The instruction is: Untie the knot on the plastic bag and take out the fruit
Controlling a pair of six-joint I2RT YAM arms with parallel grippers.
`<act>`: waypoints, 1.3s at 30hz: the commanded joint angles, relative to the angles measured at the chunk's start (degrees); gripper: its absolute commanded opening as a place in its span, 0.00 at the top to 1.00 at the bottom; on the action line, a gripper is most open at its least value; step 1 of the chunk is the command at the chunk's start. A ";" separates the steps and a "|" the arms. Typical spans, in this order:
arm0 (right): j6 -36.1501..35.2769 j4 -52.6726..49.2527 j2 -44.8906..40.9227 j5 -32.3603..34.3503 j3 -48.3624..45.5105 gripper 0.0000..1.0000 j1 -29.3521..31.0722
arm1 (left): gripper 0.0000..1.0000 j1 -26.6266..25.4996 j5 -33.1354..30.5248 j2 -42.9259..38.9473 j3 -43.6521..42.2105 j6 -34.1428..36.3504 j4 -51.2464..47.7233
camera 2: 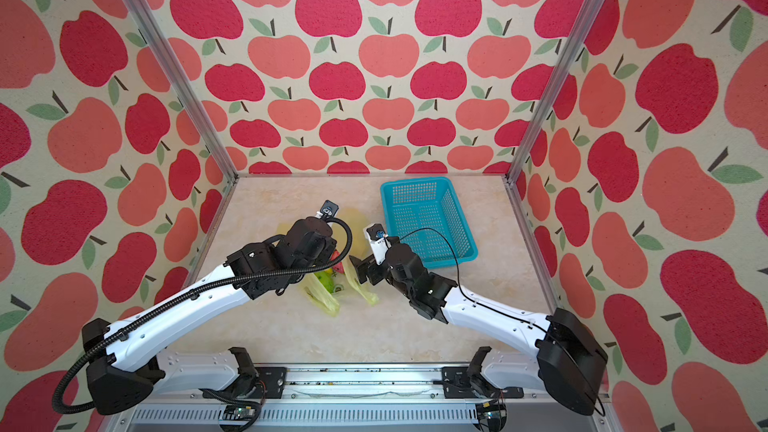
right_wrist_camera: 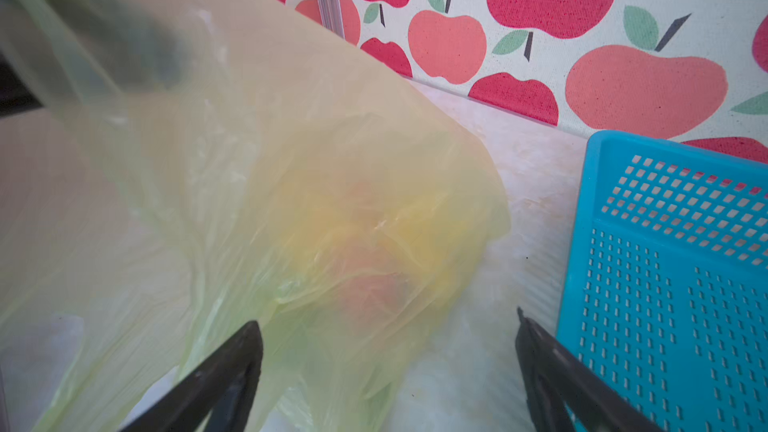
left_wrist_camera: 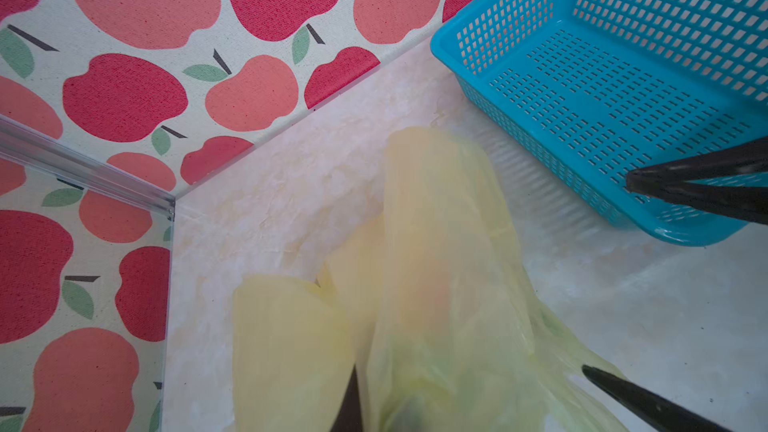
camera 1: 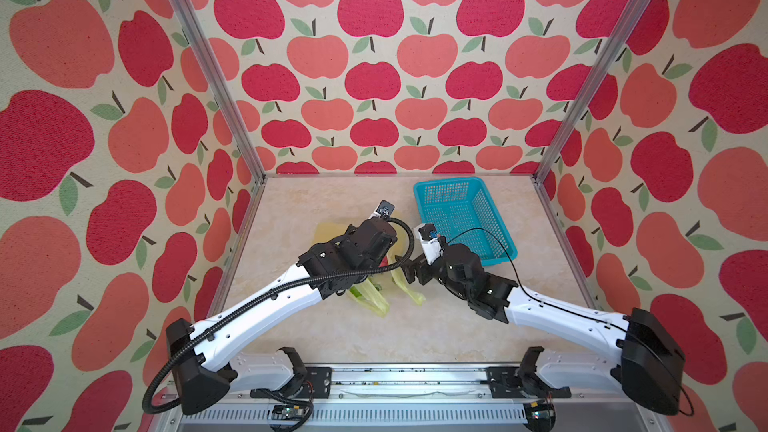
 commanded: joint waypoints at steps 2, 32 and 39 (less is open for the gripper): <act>-1.63 -1.79 2.81 -0.15 4.17 0.03 1.51 | 1.00 1.09 1.81 -1.48 -1.56 -1.60 0.64; -6.76 0.02 -7.69 -1.46 -7.87 0.09 8.56 | 1.00 4.21 5.38 -1.22 -2.55 -1.24 2.25; -6.59 -2.22 1.13 5.93 -3.87 0.23 9.28 | 1.00 4.12 6.00 -1.48 -2.55 -2.11 1.63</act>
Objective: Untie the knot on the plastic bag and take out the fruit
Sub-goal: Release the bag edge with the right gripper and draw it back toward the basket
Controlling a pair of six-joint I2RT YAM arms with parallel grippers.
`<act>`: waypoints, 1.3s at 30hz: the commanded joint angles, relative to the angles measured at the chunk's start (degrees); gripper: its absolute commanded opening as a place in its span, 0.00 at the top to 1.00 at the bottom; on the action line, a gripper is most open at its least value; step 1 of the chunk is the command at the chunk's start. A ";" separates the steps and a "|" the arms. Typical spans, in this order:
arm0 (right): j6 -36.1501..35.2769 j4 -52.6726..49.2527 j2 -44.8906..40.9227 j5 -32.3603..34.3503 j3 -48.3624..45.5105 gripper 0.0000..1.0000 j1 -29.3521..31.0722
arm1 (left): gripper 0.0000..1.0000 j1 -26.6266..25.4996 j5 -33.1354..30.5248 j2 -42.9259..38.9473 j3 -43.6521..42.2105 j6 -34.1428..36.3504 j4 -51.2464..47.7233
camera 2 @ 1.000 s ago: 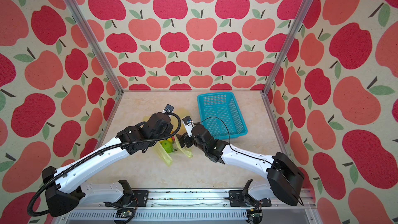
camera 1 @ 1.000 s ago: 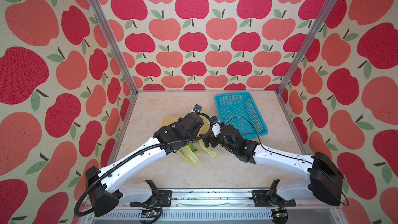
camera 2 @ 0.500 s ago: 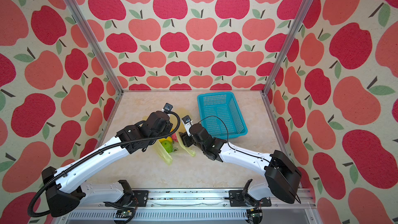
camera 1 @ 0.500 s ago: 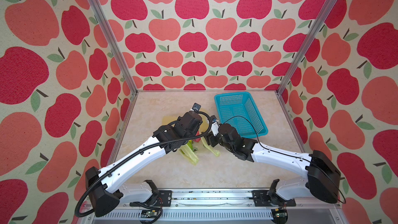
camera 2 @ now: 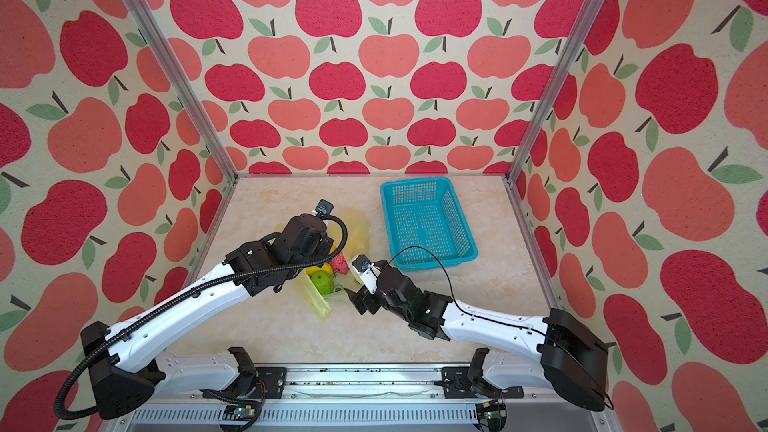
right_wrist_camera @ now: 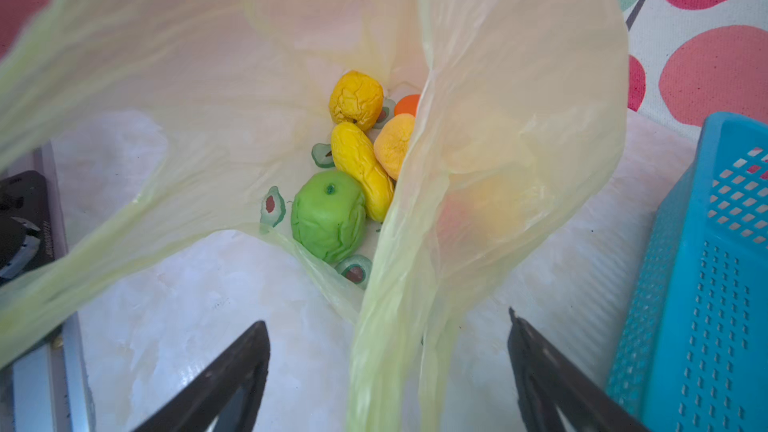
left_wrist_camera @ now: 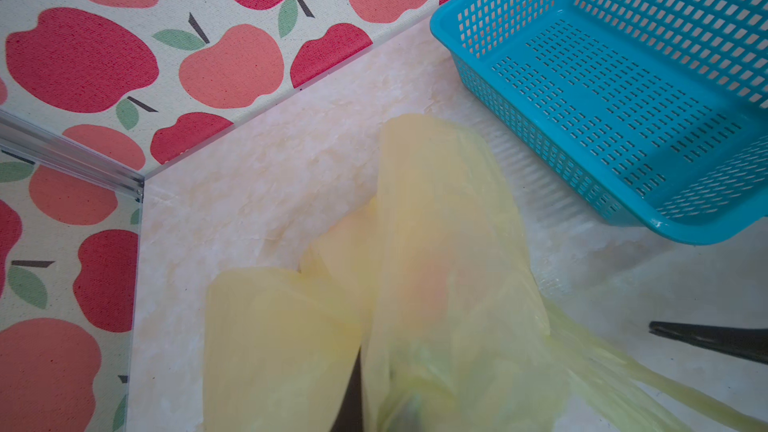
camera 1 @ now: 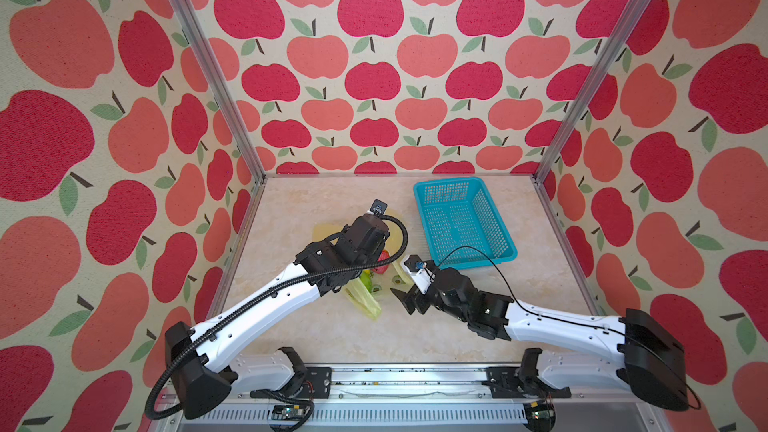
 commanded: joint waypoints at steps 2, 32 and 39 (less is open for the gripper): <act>0.76 -2.14 3.48 8.34 4.51 0.56 0.45 | 1.00 0.21 0.64 -1.26 -0.99 -1.55 0.12; 17.84 -11.84 -5.42 44.20 -1.84 1.00 5.64 | 0.97 4.30 2.02 -10.68 -7.52 -3.74 -0.33; 8.17 -3.62 -11.80 31.80 -5.59 0.39 5.62 | 0.99 5.51 9.29 -9.13 -5.04 -7.09 -0.38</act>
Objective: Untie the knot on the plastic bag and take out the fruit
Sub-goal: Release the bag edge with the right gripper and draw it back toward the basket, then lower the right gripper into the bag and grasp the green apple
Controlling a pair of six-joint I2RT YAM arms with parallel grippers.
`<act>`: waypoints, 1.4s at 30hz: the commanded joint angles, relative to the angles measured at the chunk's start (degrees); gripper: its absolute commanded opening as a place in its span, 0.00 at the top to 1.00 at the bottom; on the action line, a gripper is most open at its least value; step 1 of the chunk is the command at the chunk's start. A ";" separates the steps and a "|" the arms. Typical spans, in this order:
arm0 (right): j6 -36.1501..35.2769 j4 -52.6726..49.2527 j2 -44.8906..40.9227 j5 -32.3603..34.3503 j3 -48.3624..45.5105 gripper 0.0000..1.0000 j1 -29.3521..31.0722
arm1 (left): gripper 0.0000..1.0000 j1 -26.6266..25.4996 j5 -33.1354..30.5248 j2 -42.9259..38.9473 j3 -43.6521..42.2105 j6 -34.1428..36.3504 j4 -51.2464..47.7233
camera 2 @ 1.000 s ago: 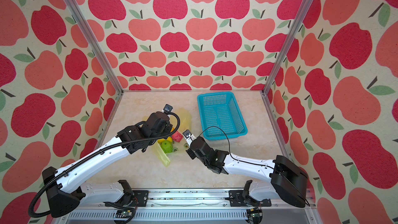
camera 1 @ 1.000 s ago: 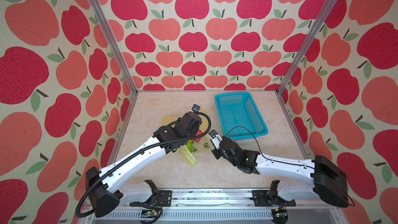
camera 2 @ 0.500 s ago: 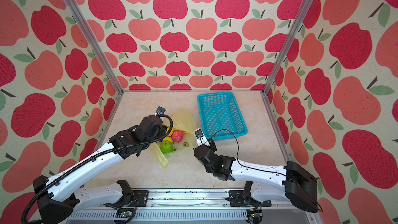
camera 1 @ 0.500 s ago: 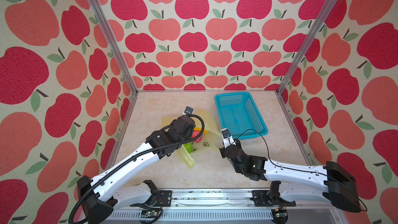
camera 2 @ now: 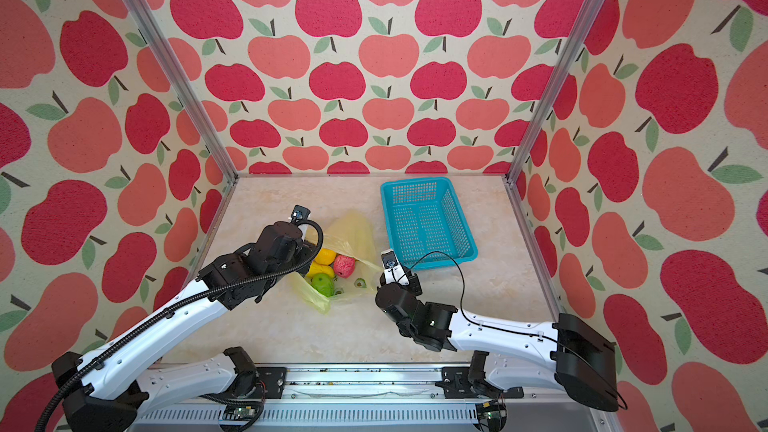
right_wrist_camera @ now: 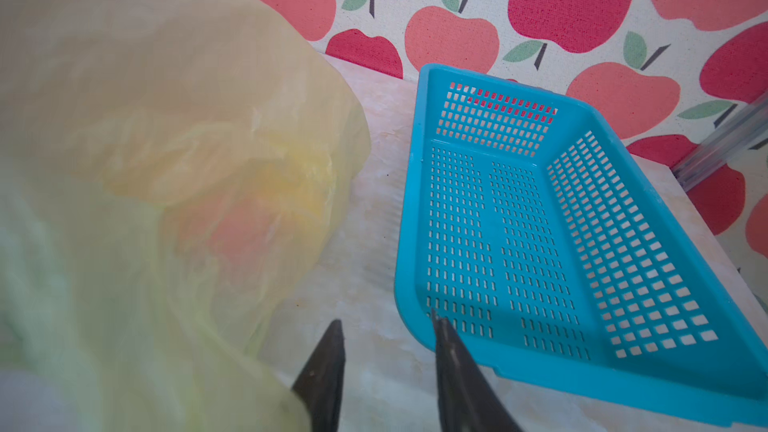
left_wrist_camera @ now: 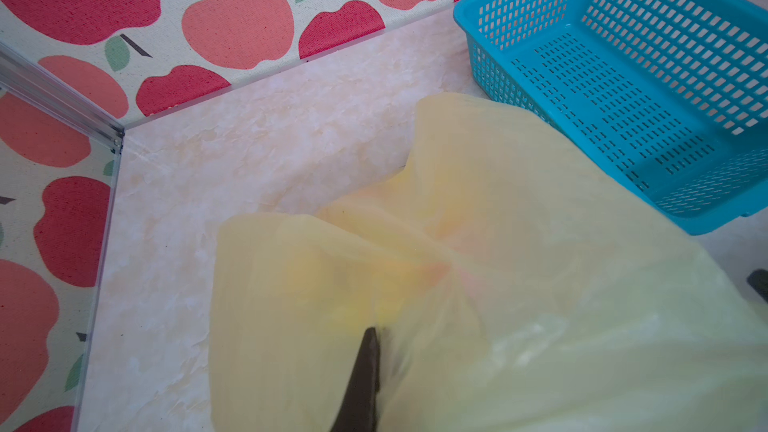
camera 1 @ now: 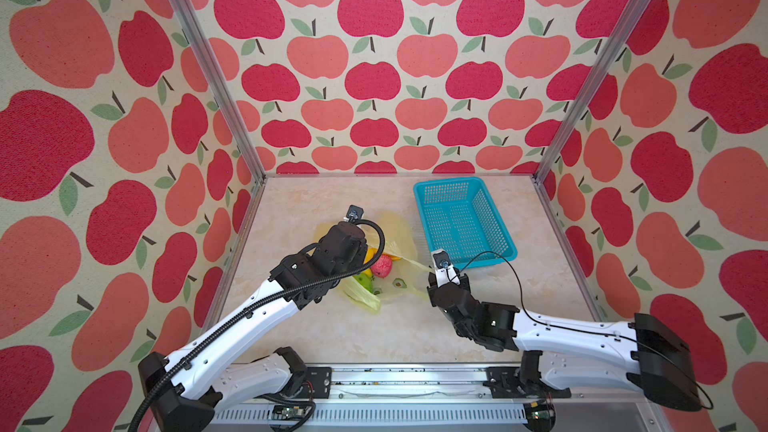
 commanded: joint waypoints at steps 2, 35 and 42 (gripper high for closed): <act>-6.85 5.07 -6.11 -8.04 -2.91 0.29 -0.04 | 1.00 0.37 4.35 1.04 1.69 -1.11 1.44; -11.57 25.54 22.32 -28.25 5.20 0.61 10.45 | 1.00 -1.56 0.57 -3.09 -8.13 0.72 7.95; -8.98 25.86 30.56 -25.61 9.03 0.62 8.44 | 1.00 -2.27 0.21 -2.57 -7.74 0.99 7.63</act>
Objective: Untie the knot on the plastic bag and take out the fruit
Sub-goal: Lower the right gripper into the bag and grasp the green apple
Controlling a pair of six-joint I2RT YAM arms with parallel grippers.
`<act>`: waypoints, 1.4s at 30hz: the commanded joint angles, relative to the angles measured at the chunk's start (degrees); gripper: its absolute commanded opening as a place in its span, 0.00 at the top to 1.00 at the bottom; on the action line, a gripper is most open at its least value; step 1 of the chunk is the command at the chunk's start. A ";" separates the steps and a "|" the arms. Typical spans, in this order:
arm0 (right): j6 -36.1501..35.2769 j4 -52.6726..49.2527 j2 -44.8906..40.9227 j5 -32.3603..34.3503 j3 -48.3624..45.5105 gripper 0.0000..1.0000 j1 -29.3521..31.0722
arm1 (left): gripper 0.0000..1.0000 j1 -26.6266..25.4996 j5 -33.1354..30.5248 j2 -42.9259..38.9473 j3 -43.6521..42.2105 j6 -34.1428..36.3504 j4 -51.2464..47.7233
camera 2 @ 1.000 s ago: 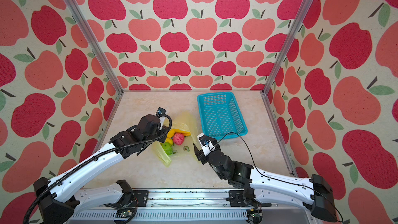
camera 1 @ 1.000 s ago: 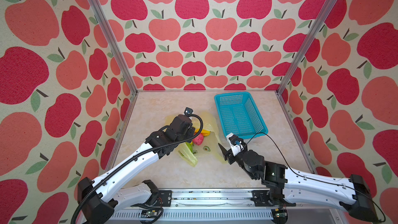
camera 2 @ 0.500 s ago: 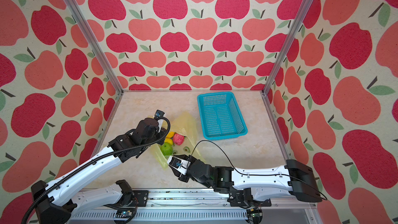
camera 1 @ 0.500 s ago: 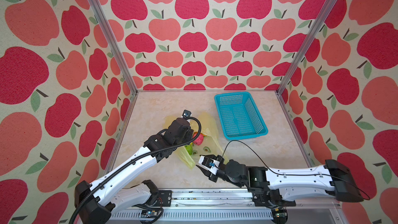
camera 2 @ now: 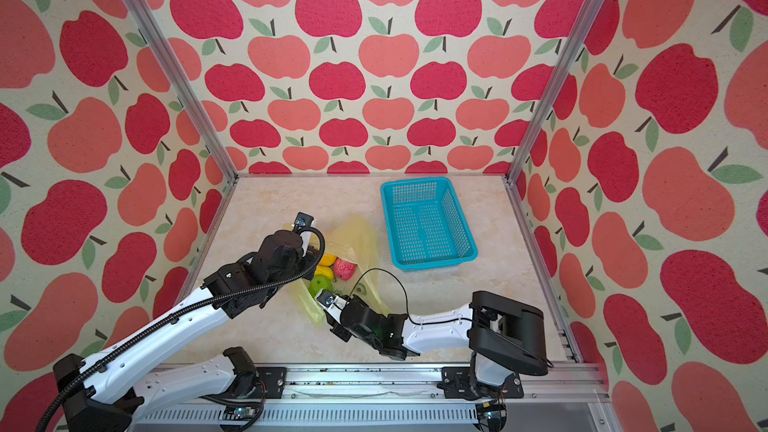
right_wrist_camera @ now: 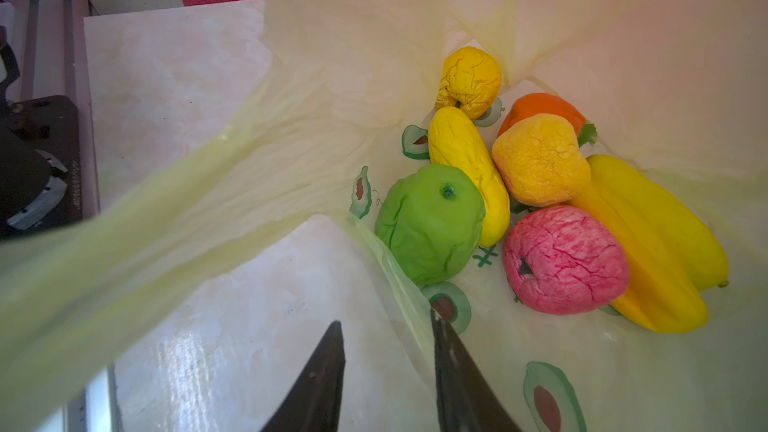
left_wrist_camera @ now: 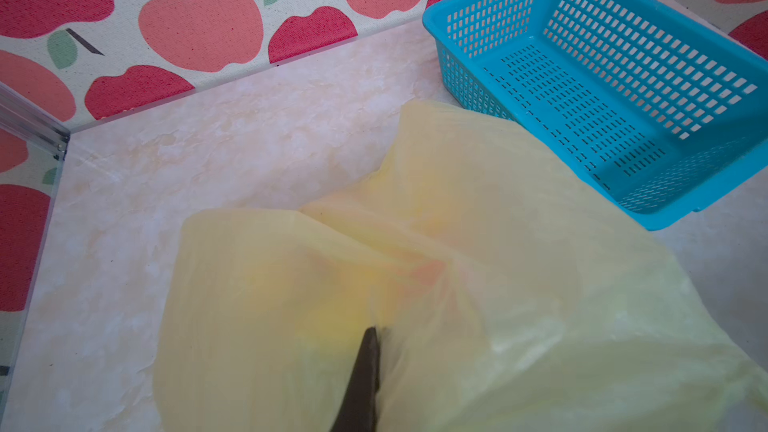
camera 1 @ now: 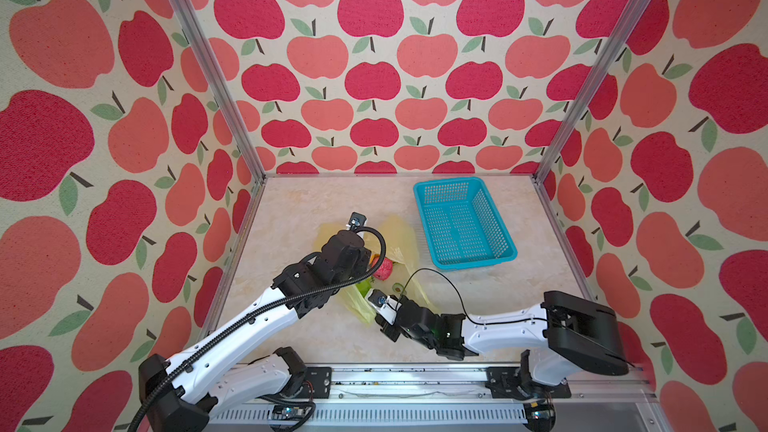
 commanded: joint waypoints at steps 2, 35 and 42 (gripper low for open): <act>3.71 1.03 3.69 3.64 3.93 0.62 -1.03 | 1.00 -0.49 -1.75 -0.01 -0.60 1.12 -0.16; 12.65 -5.91 22.40 -6.23 20.97 0.31 -9.95 | 1.00 -1.64 -2.19 -0.36 -1.07 1.56 0.51; 10.21 -1.70 18.42 -5.83 17.08 0.42 -8.49 | 1.00 -1.57 -3.69 -0.76 -1.26 0.85 0.05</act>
